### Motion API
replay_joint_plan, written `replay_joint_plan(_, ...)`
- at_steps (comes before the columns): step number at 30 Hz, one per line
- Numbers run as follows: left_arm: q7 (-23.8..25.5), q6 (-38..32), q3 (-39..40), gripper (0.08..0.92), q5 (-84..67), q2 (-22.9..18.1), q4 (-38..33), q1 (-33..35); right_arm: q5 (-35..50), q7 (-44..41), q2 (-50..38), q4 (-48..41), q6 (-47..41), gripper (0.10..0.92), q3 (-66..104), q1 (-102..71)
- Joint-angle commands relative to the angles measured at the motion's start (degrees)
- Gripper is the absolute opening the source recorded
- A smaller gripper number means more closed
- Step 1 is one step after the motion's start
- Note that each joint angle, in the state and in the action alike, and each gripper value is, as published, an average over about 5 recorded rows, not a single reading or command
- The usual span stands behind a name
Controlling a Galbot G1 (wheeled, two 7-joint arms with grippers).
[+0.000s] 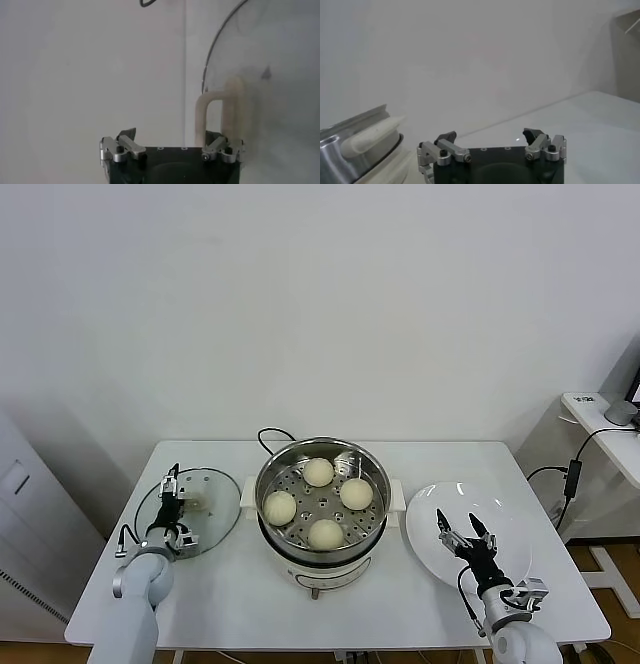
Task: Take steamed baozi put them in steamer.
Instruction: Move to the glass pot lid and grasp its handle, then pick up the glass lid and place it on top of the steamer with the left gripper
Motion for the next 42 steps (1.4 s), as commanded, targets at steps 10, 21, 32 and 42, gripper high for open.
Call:
replay_joint_plan(10,-0.72,-0.91,-0.08,0.546,-0.21,-0.17,2.31,0.03,-0.13,-0.04,0.11,-0.08,0.19,0.823,0.01,-0.24)
replay_joint_plan(21,-0.11,-0.30,-1.13,0.225,-2.21,-0.22,1.08,0.20,-0.30,0.11,0.06,0.20,0.03,0.823,-0.02,-0.18)
replay_joint_plan(32,4.19,12.43,-2.03,0.135,-7.63,-1.59,-16.49,7.47,-0.24,-0.45,0.11,0.71,0.24,0.823,-0.04,-0.87)
replay_joint_plan(42,5.55,35.40,1.69,0.133,-0.66,-2.22,-36.01,15.69,-0.01,-0.71,0.45,1.04,0.75,0.823,-0.03,-1.37)
